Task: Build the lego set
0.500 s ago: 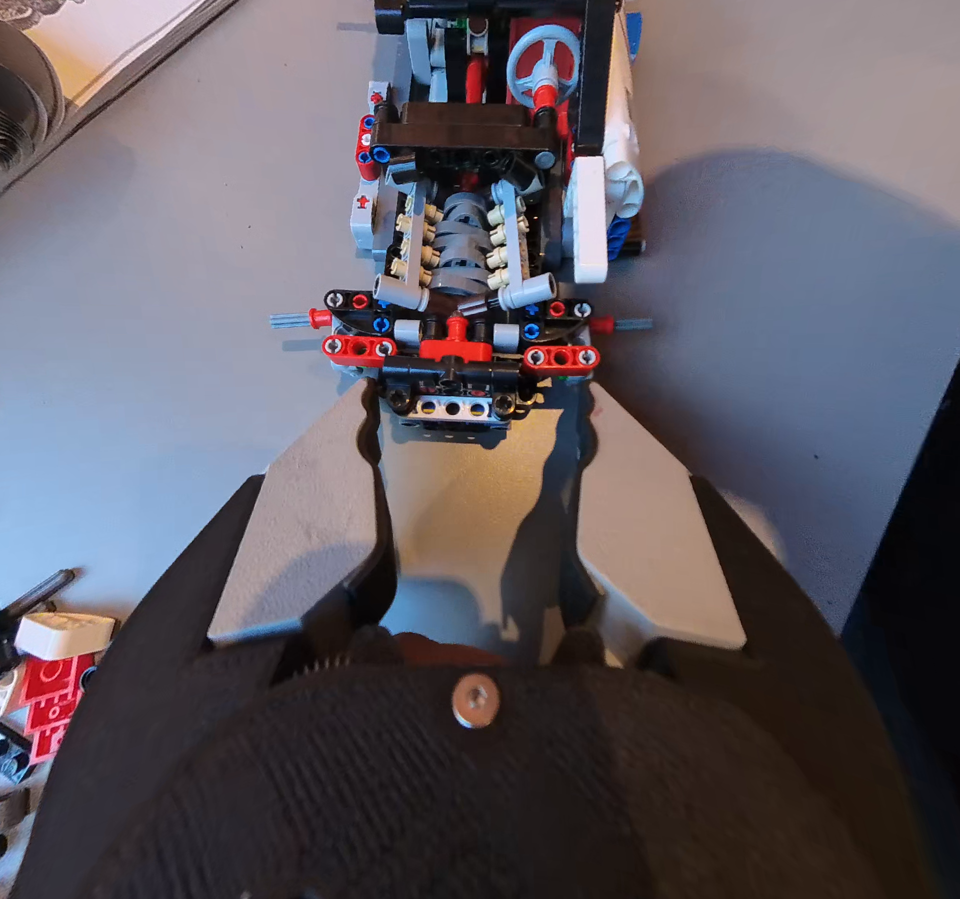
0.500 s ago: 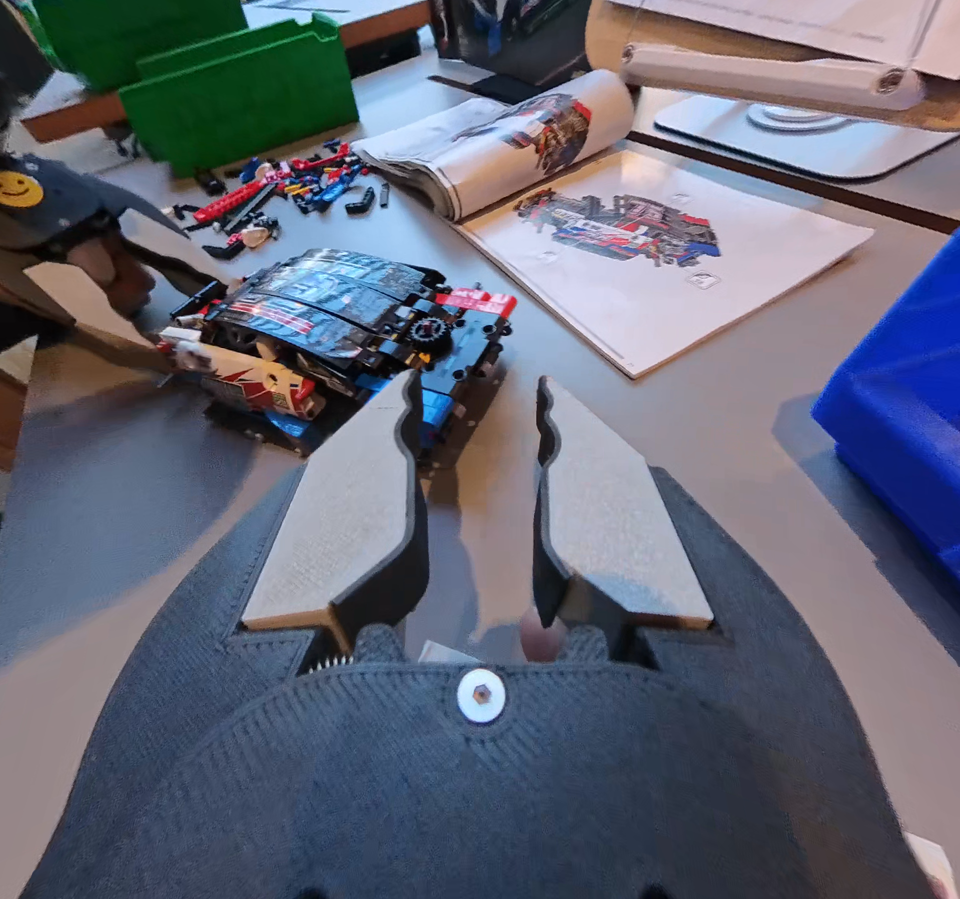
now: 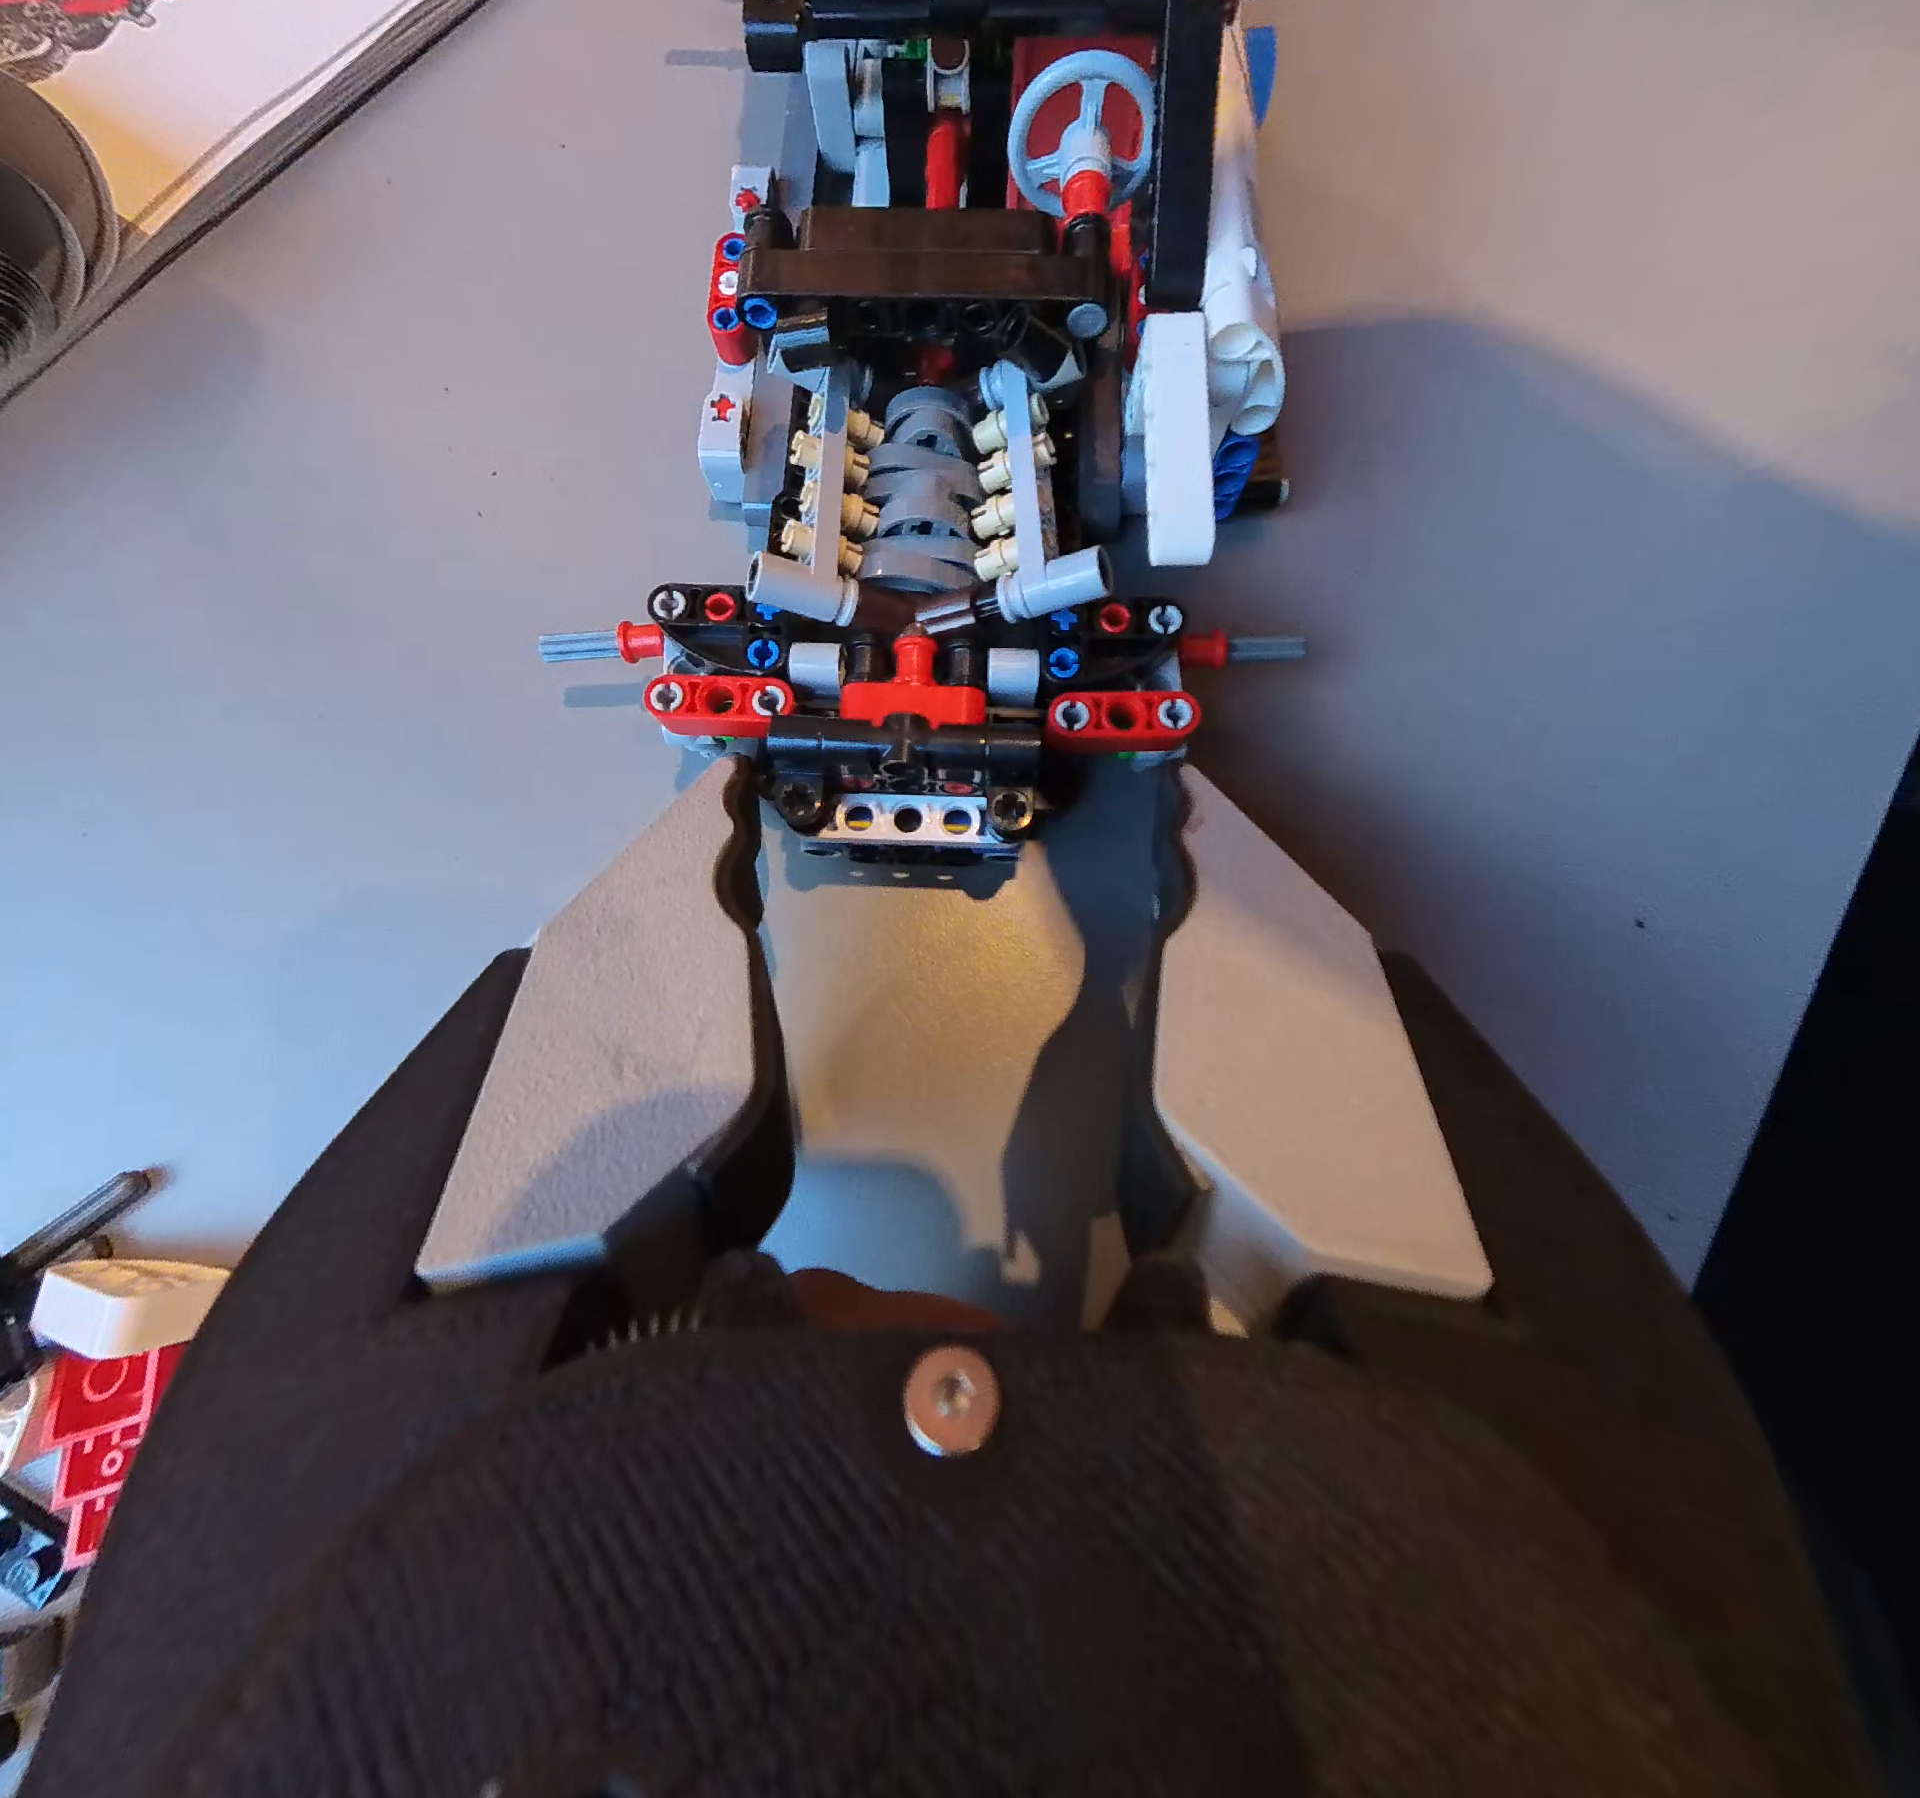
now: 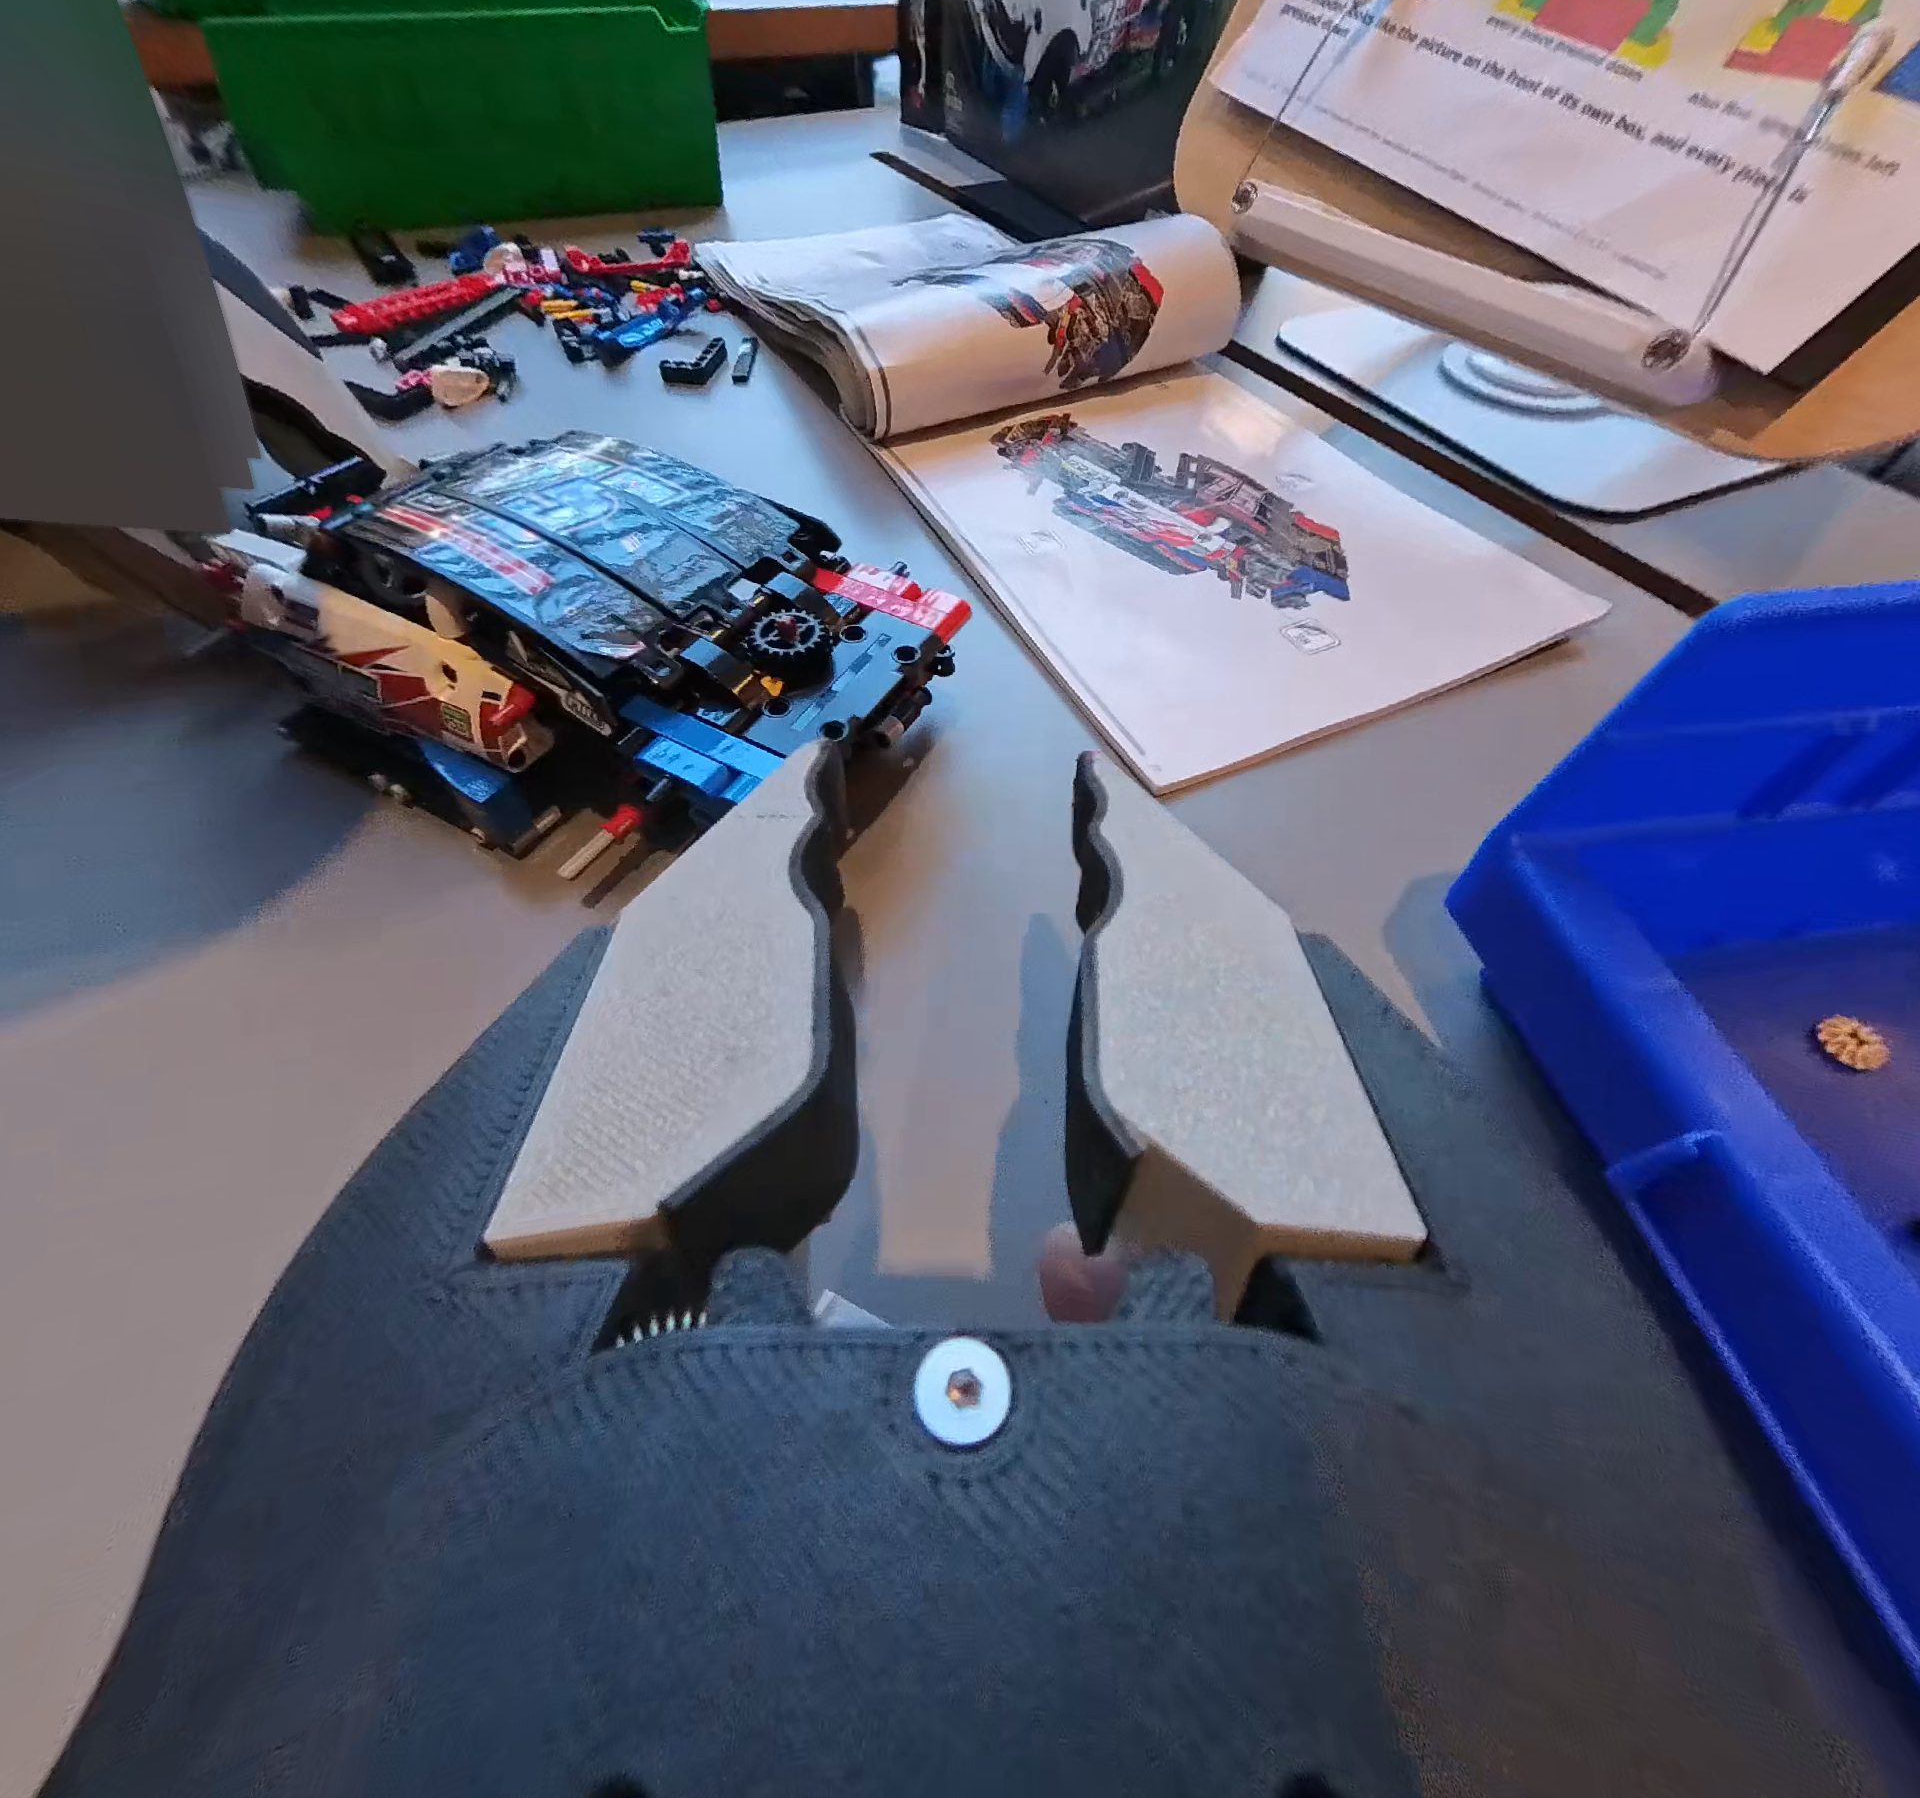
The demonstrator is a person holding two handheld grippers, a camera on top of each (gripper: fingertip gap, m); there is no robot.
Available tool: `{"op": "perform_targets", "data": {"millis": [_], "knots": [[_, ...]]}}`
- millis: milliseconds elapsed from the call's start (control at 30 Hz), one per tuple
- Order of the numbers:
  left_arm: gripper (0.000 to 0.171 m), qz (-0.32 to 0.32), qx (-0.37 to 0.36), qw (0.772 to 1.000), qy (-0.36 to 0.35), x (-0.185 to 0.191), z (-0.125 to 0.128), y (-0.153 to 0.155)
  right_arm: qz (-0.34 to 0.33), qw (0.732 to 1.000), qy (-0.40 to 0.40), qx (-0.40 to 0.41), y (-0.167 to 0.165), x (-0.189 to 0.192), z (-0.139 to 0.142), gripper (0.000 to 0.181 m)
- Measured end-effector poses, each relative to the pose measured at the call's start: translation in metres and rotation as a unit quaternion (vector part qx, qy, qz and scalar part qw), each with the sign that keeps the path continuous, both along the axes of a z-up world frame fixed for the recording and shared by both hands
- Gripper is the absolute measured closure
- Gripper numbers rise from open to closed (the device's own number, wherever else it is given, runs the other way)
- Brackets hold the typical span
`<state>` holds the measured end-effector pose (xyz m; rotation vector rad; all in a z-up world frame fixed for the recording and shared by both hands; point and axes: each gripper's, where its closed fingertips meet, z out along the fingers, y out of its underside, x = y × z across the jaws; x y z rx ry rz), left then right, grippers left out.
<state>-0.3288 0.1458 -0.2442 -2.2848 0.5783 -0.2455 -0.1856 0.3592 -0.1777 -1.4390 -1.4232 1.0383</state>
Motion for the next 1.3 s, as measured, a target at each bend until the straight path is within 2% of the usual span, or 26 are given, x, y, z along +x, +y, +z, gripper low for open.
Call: {"op": "perform_targets", "data": {"millis": [167, 300, 367, 400, 467, 533, 600, 667, 733, 767, 833, 900, 967, 1000, 1033, 1100, 1133, 1167, 1233, 1300], "knots": [[0.100, -0.003, 0.002, 1.000, 0.002, 0.001, 0.000, 0.000, -0.003, 0.999, 0.004, 0.044, -0.009, 0.001, 0.011, 0.140], [0.118, -0.046, 0.008, 0.999, 0.004, 0.013, 0.002, -0.007, 0.018, 0.999, 0.029, 0.020, -0.021, 0.002, 0.020, 0.140], [0.109, -0.061, 0.019, 0.998, -0.004, 0.018, 0.006, -0.012, 0.023, 0.999, 0.030, 0.012, -0.024, 0.003, 0.020, 0.140], [0.113, -0.046, 0.028, 0.998, -0.023, 0.015, 0.013, -0.011, 0.015, 0.999, 0.034, 0.015, -0.022, 0.004, 0.021, 0.141], [0.110, 0.001, 0.052, 0.997, -0.050, 0.001, 0.038, -0.001, 0.004, 0.999, 0.044, 0.010, -0.021, 0.006, 0.023, 0.141], [0.099, 0.033, 0.094, 0.992, -0.075, -0.011, 0.091, 0.022, -0.001, 0.998, 0.060, -0.004, -0.020, 0.008, 0.029, 0.141], [0.089, 0.045, 0.095, 0.990, -0.091, -0.015, 0.137, 0.058, -0.004, 0.997, 0.072, -0.011, -0.018, 0.010, 0.034, 0.142], [0.075, 0.049, 0.057, 0.996, -0.051, -0.021, 0.149, 0.112, -0.004, 0.997, 0.074, -0.015, -0.017, 0.010, 0.036, 0.142], [0.075, 0.062, 0.005, 0.998, 0.024, -0.035, 0.132, 0.175, -0.006, 0.997, 0.070, -0.016, -0.017, 0.010, 0.035, 0.143], [0.076, 0.067, -0.030, 0.996, 0.046, -0.040, 0.116, 0.206, -0.009, 0.998, 0.065, -0.015, -0.017, 0.009, 0.033, 0.143], [0.075, 0.061, -0.135, 0.987, 0.062, -0.040, 0.068, 0.248, -0.012, 0.998, 0.060, -0.013, -0.017, 0.009, 0.033, 0.143], [0.070, 0.051, -0.222, 0.969, 0.093, -0.043, 0.024, 0.267, -0.009, 0.998, 0.062, -0.015, -0.019, 0.009, 0.035, 0.143], [0.065, 0.048, -0.249, 0.952, 0.168, -0.058, -0.005, 0.275, -0.005, 0.997, 0.071, -0.022, -0.022, 0.009, 0.040, 0.143], [0.075, 0.051, -0.239, 0.960, 0.137, -0.053, -0.005, 0.283, -0.005, 0.997, 0.074, -0.026, -0.023, 0.010, 0.042, 0.143], [0.076, 0.059, -0.239, 0.962, 0.121, -0.053, -0.007, 0.284, -0.004, 0.996, 0.078, -0.031, -0.025, 0.010, 0.044, 0.144], [0.081, 0.055, -0.220, 0.968, 0.108, -0.055, -0.006, 0.283, 0.002, 0.996, 0.085, -0.042, -0.027, 0.010, 0.048, 0.144], [0.090, 0.057, -0.212, 0.970, 0.103, -0.058, -0.005, 0.282, 0.005, 0.995, 0.083, -0.047, -0.028, 0.010, 0.048, 0.144], [0.108, 0.064, -0.202, 0.972, 0.097, -0.063, -0.003, 0.283, 0.006, 0.996, 0.079, -0.050, -0.027, 0.010, 0.048, 0.143], [0.129, 0.075, -0.179, 0.977, 0.083, -0.070, -0.002, 0.285, 0.001, 0.996, 0.074, -0.058, -0.024, 0.009, 0.049, 0.139], [0.161, 0.080, -0.161, 0.981, 0.077, -0.078, -0.002, 0.286, 0.000, 0.996, 0.060, -0.068, -0.020, 0.003, 0.051, 0.139]]}}
